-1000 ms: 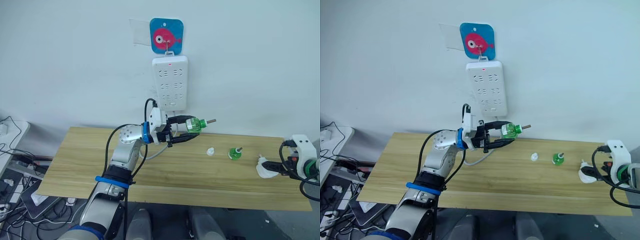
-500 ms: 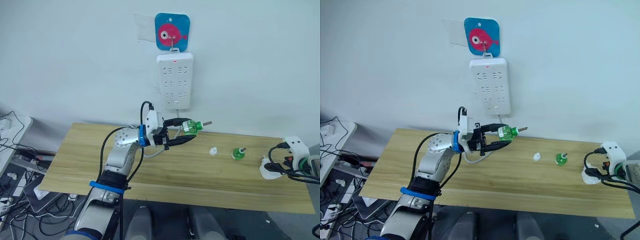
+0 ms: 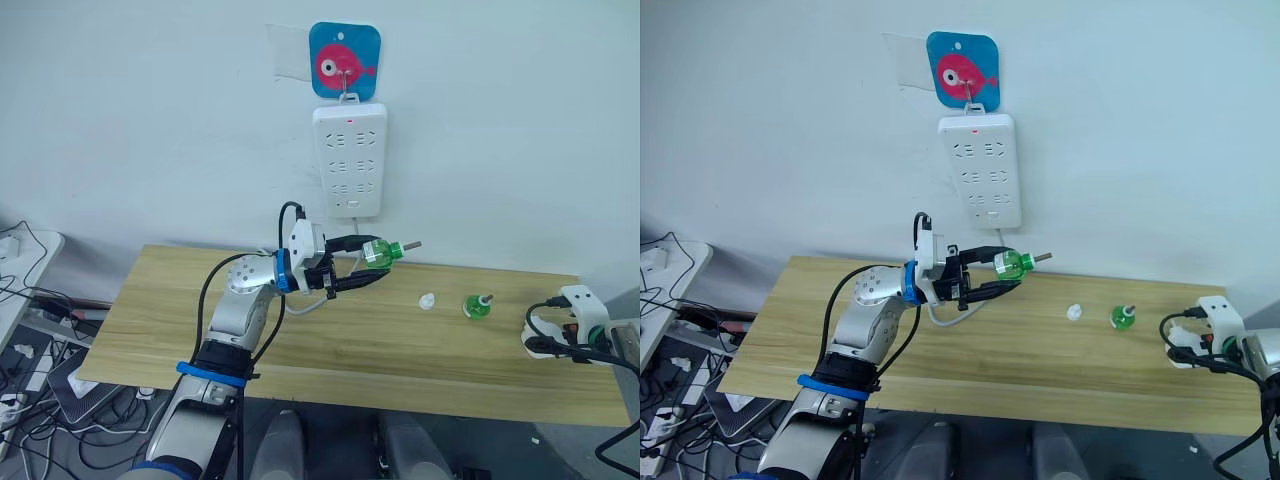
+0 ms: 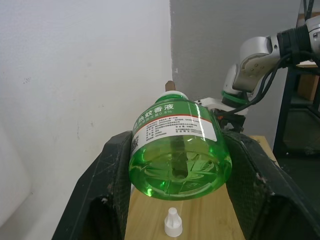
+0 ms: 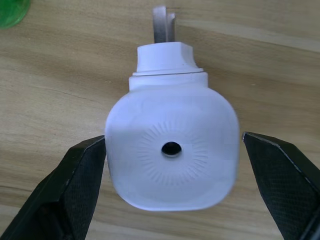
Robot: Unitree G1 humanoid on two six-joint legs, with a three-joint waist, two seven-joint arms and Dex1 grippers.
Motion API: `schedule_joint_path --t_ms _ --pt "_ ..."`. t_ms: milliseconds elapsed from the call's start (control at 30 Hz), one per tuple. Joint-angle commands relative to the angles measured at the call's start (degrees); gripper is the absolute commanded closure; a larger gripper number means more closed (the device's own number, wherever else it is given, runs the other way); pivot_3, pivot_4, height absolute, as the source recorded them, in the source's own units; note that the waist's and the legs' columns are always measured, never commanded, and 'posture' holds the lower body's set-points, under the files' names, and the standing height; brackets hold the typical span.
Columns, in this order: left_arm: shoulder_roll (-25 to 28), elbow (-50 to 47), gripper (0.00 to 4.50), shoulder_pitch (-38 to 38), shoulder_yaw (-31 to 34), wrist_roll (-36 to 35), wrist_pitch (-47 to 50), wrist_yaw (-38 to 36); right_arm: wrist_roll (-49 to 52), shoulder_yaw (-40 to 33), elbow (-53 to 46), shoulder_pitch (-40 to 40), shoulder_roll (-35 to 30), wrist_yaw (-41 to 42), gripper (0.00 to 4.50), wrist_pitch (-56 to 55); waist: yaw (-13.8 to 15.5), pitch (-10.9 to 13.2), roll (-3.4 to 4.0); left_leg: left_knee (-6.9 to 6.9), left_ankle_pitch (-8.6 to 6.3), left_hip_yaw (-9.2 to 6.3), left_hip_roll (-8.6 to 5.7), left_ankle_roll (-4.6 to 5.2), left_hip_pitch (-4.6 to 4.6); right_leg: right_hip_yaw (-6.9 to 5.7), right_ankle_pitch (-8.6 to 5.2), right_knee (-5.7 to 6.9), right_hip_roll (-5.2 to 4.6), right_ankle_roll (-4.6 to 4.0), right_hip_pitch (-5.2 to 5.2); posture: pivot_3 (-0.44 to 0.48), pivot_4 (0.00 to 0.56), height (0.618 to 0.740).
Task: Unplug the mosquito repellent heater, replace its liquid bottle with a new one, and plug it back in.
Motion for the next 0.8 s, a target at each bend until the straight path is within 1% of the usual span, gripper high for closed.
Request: schedule_joint_path --t_ms 33,67,133,167,233,267,400,467,500,567,600,667,700,733,800 --pt "0.2 -2.0 2.27 -0.4 -0.1 -0.3 -0.6 0.0 -1.9 -1.2 -0.7 -0.3 0.1 1.6 0.03 -1.2 0.0 0.0 0.0 0.0 0.0 0.0 0.0 0.0 0.0 0.0 0.0 0.0 0.0 0.0 0.0 0.075 0.252 0.74" --pt "0.2 -2.1 2.27 -0.4 -0.2 -0.2 -0.8 0.0 -2.1 -1.5 -0.8 -0.1 0.3 1.8 0.03 -1.0 0.0 0.0 0.0 0.0 0.0 0.0 0.0 0.0 0.0 0.0 0.0 0.0 0.0 0.0 0.0 0.074 0.253 0.74" --pt "0.3 -2.3 2.27 -0.2 -0.4 -0.2 -0.9 -0.2 -3.0 -1.8 -0.7 0.5 0.1 2.3 0.38 -2.0 0.1 0.0 0.0 0.0 0.0 0.0 0.0 0.0 -0.01 0.0 0.0 0.0 -0.01 0.0 0.0 0.074 0.253 0.74" --pt "0.3 -2.4 2.27 -0.1 -0.5 -0.2 -0.9 -0.3 -3.3 -2.0 -0.6 0.7 0.0 2.7 0.63 -2.3 0.0 0.0 0.0 0.0 0.0 -0.01 -0.01 0.0 -0.01 -0.01 0.0 -0.01 -0.01 0.0 0.0 0.072 0.252 0.74" --pt "0.4 -2.4 2.27 0.0 -0.6 -0.3 -0.8 -0.5 -3.6 -2.4 -0.6 1.0 -0.3 3.5 1.3 -2.6 0.0 0.0 -0.02 0.0 0.0 0.0 -0.01 0.0 -0.01 0.0 0.0 -0.02 -0.01 0.0 0.0 0.069 0.25 0.74" --pt "0.5 -2.4 2.27 0.0 -0.7 -0.3 -0.8 -0.6 -3.7 -2.8 -0.5 1.1 -0.5 3.7 1.55 -2.8 0.0 0.0 -0.04 0.0 0.0 0.0 0.0 0.0 -0.01 -0.01 0.0 -0.03 -0.01 0.0 0.01 0.069 0.25 0.74" --pt "0.5 -2.0 2.27 -0.2 -1.0 -0.3 -1.4 -1.3 -3.1 -5.2 -1.7 0.9 -1.5 6.1 1.54 -2.9 0.0 0.1 -0.01 0.0 0.0 0.0 -0.01 0.0 0.0 0.0 0.0 -0.02 -0.01 0.01 0.0 0.06 0.25 0.74" --pt "1.1 -1.8 2.27 -0.5 -1.4 -0.2 -2.9 -3.1 -1.0 -7.4 -5.0 1.2 -4.1 9.6 1.54 -0.5 0.0 0.2 0.06 0.0 0.0 0.01 -0.01 0.0 -0.01 0.0 0.0 -0.03 -0.01 0.01 0.0 0.06 0.25 0.74" --pt "1.5 -2.1 2.27 -0.5 -1.1 -0.8 -2.3 -3.7 1.5 -9.8 -8.2 2.6 -6.4 12.4 1.54 2.8 0.0 0.3 0.21 0.0 0.0 0.01 -0.02 0.0 -0.01 0.0 0.0 -0.03 -0.01 0.01 0.0 0.063 0.25 0.74" --pt "2.5 -3.0 2.27 -0.2 -0.8 -2.4 -0.2 -5.1 7.7 -15.3 -14.9 6.5 -10.2 17.4 1.54 10.2 0.1 0.5 0.51 -0.01 0.0 0.01 -0.06 0.0 -0.05 -0.01 0.0 -0.07 -0.05 0.01 0.0 0.053 0.247 0.74" --pt "2.9 -3.2 2.27 -0.1 -0.7 -2.9 0.4 -5.7 10.5 -17.9 -17.9 8.6 -11.4 19.4 1.54 13.4 0.1 0.6 0.53 -0.03 0.0 -0.02 -0.07 0.0 -0.09 -0.03 0.0 -0.09 -0.05 0.01 -0.01 0.048 0.246 0.74" --pt "3.3 -3.6 2.27 0.3 -0.6 -3.7 1.3 -6.3 20.2 -26.8 -25.6 13.3 -12.3 23.6 1.54 24.7 0.2 0.6 0.51 -0.1 -0.01 -0.08 0.0 0.0 -0.13 -0.12 0.0 -0.19 -0.02 0.01 -0.01 0.034 0.24 0.74" --pt "3.5 -3.9 2.27 0.5 -0.6 -4.4 2.2 -6.6 25.1 -31.4 -29.5 15.2 -11.8 25.2 1.54 29.9 0.1 0.6 0.47 -0.12 -0.01 -0.13 0.03 0.0 -0.15 -0.19 0.0 -0.29 -0.01 0.01 0.01 0.027 0.238 0.74" --pt "3.8 -4.3 2.27 0.7 -0.6 -5.1 3.2 -7.3 30.2 -36.3 -32.5 15.4 -10.0 25.6 1.54 36.1 -0.1 0.6 0.4 -0.12 -0.01 -0.15 0.03 0.01 -0.19 -0.21 0.0 -0.33 0.0 0.01 0.01 0.027 0.238 0.74" --pt "4.3 -5.3 2.27 0.7 -0.9 -6.5 5.5 -8.7 41.3 -41.4 -34.4 14.1 -6.2 21.0 1.54 41.5 -0.2 0.7 0.23 -0.1 -0.01 -0.14 0.03 0.01 -0.23 -0.19 0.02 -0.36 0.0 0.02 0.01 0.027 0.238 0.74"
